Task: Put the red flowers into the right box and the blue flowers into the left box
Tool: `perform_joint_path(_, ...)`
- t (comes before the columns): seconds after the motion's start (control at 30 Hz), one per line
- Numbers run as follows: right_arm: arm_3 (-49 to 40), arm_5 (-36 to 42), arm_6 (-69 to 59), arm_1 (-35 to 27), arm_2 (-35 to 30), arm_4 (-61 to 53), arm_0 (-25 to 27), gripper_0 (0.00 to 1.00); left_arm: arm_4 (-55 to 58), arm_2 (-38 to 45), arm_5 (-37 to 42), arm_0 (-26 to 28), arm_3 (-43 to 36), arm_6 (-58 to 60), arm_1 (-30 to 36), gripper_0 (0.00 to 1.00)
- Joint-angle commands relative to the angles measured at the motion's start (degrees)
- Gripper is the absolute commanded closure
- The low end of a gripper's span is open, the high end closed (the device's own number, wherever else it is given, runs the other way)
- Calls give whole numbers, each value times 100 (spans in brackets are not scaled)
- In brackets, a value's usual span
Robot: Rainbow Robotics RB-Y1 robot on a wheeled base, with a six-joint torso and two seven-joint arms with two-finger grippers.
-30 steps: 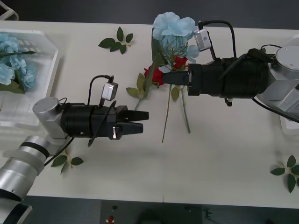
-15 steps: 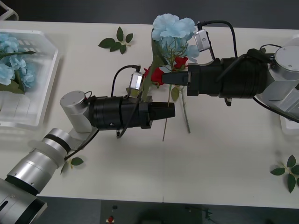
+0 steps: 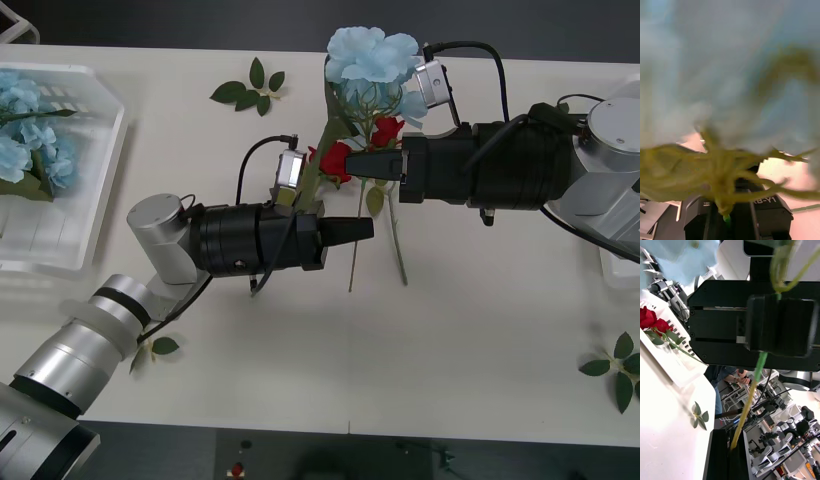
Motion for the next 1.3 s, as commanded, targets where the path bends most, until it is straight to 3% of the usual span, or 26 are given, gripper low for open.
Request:
perform_joint_path(0.03,-317,-152,-257,13,-66,-31,-100,29,211,46,-103,-76,-178,-196,201,100)
perform_joint_path(0.07,-334,-187,-266,13,-66,-31,-100,7,229,64,-103,-76,-178,-196,228,100)
perform_joint_path(0.1,-343,-231,-284,13,-66,-31,-100,0,246,108,-103,-50,-178,-196,280,100)
perform_joint_path(0.4,-387,-257,-319,13,-66,-31,-100,0,202,784,-332,152,-178,-196,1054,100)
perform_joint_path(0.6,-387,-257,-345,13,-66,-5,-100,0,-501,1575,-279,135,-187,-196,1695,100)
perform_joint_path(0.7,-238,-310,-618,13,-66,567,-108,0,-1099,2208,-306,82,-178,-196,1959,100)
perform_joint_path(0.8,0,-530,-1092,30,93,1823,-258,0,-1854,2850,-323,-6,-178,-196,2223,100)
perform_joint_path(1.0,1555,-741,-2692,593,884,3423,-1145,0,-3762,4335,-332,-50,-178,284,2706,100)
perform_joint_path(1.3,4306,-741,-4212,1964,1121,5181,-2279,0,-5300,5399,-174,196,-178,1180,3374,100)
